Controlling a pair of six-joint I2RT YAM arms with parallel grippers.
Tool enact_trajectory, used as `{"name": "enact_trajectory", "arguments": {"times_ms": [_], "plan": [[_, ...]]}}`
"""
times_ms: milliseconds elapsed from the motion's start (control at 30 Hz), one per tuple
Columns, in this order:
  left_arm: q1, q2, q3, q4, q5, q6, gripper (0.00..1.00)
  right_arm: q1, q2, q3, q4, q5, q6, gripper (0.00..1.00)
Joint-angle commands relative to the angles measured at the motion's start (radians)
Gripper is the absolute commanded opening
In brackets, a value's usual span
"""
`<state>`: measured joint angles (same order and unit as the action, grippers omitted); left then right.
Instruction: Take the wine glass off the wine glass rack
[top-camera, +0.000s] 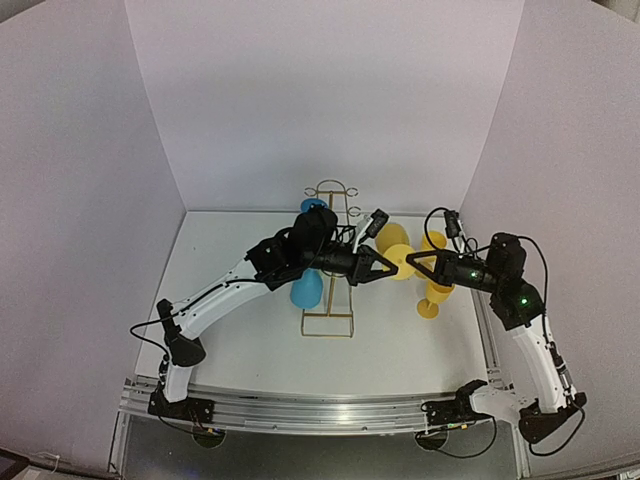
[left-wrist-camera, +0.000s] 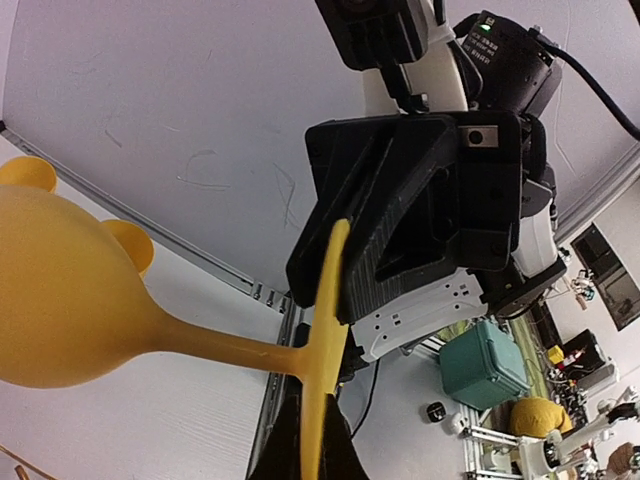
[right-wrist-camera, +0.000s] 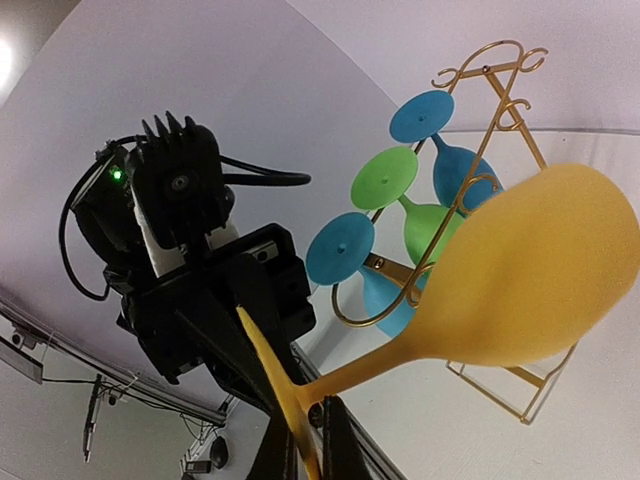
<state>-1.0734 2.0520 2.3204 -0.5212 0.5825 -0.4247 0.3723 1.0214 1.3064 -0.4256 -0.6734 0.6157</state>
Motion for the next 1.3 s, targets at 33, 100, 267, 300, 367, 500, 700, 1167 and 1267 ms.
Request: {"name": "enact_trajectory", "arguments": {"times_ms": [33,100,267,300,367,500,700,1167,1267], "plan": [[-0.05,-0.089,-0.04,-0.04,-0.011,0.467,0.0,0.01,-0.019,0.131,-0.176,0.179,-0.048,0.6],[-0.074,-0.12,-0.073,-0.096,-0.033,0.693,0.0,0.01,-0.01,0.22,-0.291,0.283,-0.076,0.77],[-0.126,-0.309,-0.427,-0.043,-0.16,1.336,0.0,0.01,0.071,0.496,-0.601,0.469,-0.035,0.85],[-0.13,-0.36,-0.547,0.035,-0.17,1.48,0.0,0.01,0.092,0.526,-0.643,0.456,-0.028,0.84],[-0.133,-0.466,-0.804,0.186,-0.175,1.743,0.0,0.01,0.132,0.585,-0.717,0.413,-0.02,0.84],[-0.134,-0.552,-1.064,0.49,-0.188,2.017,0.0,0.01,0.208,0.629,-0.831,0.214,-0.077,0.73],[-0.135,-0.556,-1.173,0.625,-0.269,2.052,0.0,0.01,0.222,0.602,-0.879,0.027,-0.141,0.62],[-0.144,-0.494,-1.096,0.625,-0.368,1.915,0.0,0.018,0.208,0.46,-0.904,-0.047,-0.206,0.54],[-0.145,-0.469,-1.052,0.594,-0.381,1.879,0.0,0.027,0.211,0.445,-0.901,-0.056,-0.212,0.53]]}}
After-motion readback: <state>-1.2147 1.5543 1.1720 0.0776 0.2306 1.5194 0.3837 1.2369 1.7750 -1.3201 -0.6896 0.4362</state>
